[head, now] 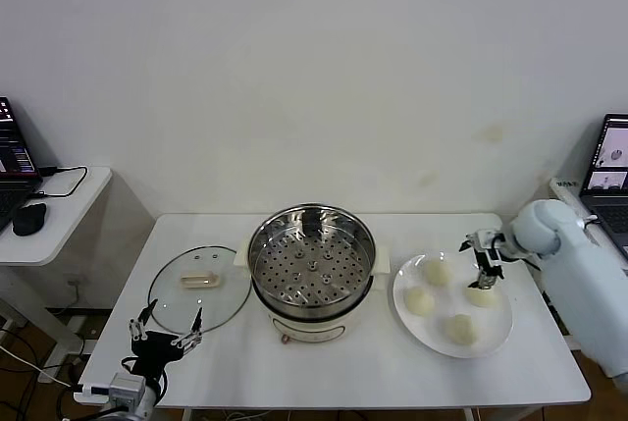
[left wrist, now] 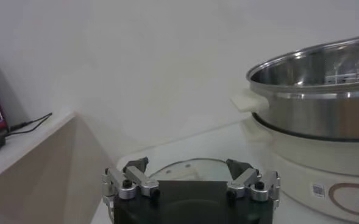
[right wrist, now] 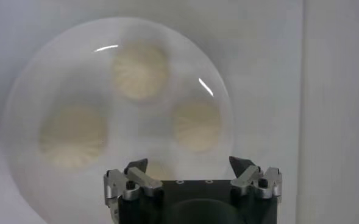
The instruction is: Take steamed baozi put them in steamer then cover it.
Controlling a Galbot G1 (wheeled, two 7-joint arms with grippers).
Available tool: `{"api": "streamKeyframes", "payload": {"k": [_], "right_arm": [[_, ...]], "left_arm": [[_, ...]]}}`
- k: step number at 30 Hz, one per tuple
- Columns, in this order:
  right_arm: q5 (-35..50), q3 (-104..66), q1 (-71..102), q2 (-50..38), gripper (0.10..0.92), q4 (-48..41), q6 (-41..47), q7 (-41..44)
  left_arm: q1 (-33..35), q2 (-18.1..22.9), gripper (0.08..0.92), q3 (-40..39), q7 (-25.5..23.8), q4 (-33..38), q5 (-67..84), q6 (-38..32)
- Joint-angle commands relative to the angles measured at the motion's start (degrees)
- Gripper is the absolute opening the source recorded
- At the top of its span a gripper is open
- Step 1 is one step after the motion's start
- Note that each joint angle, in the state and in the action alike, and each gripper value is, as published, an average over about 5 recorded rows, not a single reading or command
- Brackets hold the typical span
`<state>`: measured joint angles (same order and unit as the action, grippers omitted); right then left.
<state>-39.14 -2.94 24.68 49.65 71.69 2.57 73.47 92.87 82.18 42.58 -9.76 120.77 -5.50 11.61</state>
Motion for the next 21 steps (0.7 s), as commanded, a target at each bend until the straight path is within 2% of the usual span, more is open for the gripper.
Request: {"api": "streamKeyframes", "payload": {"k": [1, 21], "right_arm": [[-2.5, 1.7, -2.0, 3.2, 0.823, -5.1, -1.0, -1.6], [-5.1, 1.1, -1.3, 7.0, 0.823, -9.2, -1.3, -6.6]], "left_arm": [[0.0, 0.2, 0.823, 0.0, 0.0, -0.1, 0.0, 0.0], [0.6, 0.3, 0.823, 0.1, 0.1, -1.3, -0.1, 0.0]]}}
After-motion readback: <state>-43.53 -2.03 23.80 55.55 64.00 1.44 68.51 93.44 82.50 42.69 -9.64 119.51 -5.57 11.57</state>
